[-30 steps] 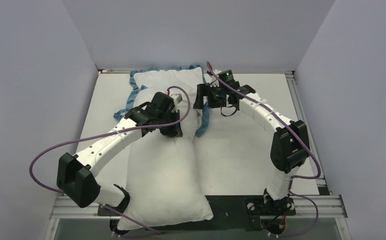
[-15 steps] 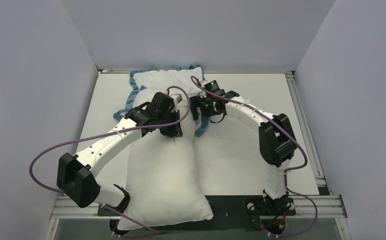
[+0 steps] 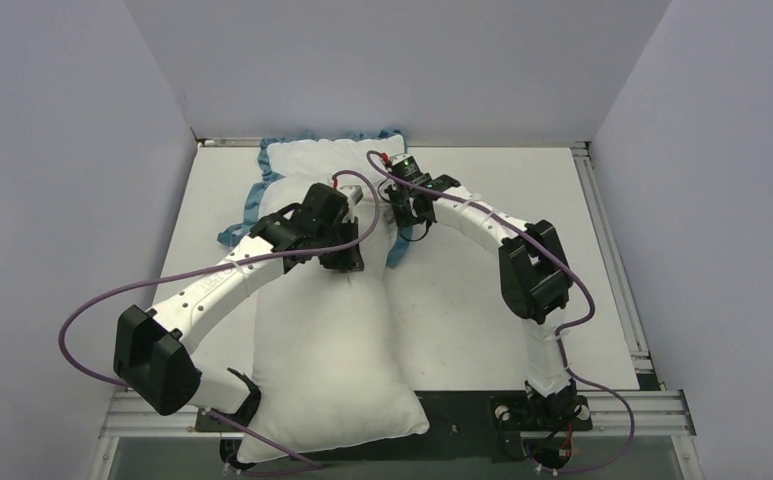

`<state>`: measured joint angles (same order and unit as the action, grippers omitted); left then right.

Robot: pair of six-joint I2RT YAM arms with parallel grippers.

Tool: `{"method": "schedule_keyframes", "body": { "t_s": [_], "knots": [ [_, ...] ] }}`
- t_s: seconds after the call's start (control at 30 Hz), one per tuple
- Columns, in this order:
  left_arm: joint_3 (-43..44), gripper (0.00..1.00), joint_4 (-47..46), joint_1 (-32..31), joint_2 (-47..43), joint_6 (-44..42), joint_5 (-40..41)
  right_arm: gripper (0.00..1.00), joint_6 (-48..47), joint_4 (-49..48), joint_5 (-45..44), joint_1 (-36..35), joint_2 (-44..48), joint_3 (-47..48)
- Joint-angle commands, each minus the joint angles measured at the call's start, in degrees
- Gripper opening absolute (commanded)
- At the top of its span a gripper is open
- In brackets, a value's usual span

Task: Put the pillow into the pillowcase
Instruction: Stuff the pillow into the pillowcase.

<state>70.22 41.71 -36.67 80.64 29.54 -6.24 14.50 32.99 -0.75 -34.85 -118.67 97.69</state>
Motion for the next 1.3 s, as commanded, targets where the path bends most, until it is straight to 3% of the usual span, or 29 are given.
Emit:
{"method": "schedule_keyframes", "body": {
  "t_s": [0.0, 0.23, 0.3, 0.4, 0.53, 0.7, 0.77, 0.87, 0.93, 1.2, 1.27],
  "knots": [
    [2.4, 0.00, 2.0, 0.6, -0.9, 0.0, -0.1, 0.05, -1.5, 0.4, -2.9, 0.7, 4.0, -0.8],
    [3.1, 0.00, 0.3, 4.9, -0.7, 1.8, 0.0, 0.05, -4.2, 0.2, 5.3, 0.9, 16.3, -11.6],
    [3.8, 0.00, -0.4, 5.5, -0.2, 2.2, 0.0, 0.05, -3.4, -0.2, 10.9, 1.6, 19.0, -13.3],
    [5.1, 0.00, -0.8, 5.9, 0.9, 2.3, -0.4, 0.05, -2.6, -1.3, 12.4, 1.2, 21.3, -14.3],
    [4.8, 0.00, -1.6, 5.9, 0.9, 2.3, -1.7, 0.35, -1.3, -3.8, 9.0, 1.6, 19.1, -12.3],
    [3.7, 0.00, -2.8, 5.9, 0.0, 2.6, -4.0, 0.63, 0.0, -8.6, 3.5, 1.4, 14.2, -8.9],
    [3.5, 0.00, -2.6, 5.9, -0.2, 2.5, -4.7, 0.69, 0.6, -12.5, 2.0, 0.8, 13.5, -10.0],
    [3.3, 0.00, -2.3, 5.9, -0.6, 1.9, -5.6, 0.70, 0.5, -15.6, -1.4, -0.2, 11.1, -10.1],
    [3.1, 0.00, -2.4, 6.0, -0.9, 1.7, -6.0, 0.59, 0.9, -17.7, -2.9, -0.6, 9.9, -10.2],
    [2.1, 0.00, -2.1, 6.0, -2.2, 1.8, -7.0, 0.58, 1.5, -22.9, -2.2, -1.8, 4.1, -7.0],
    [1.7, 0.00, -2.0, 6.1, -2.7, 1.8, -6.8, 0.52, 1.8, -23.0, -2.9, -2.2, 2.2, -5.6]
  ]
}}
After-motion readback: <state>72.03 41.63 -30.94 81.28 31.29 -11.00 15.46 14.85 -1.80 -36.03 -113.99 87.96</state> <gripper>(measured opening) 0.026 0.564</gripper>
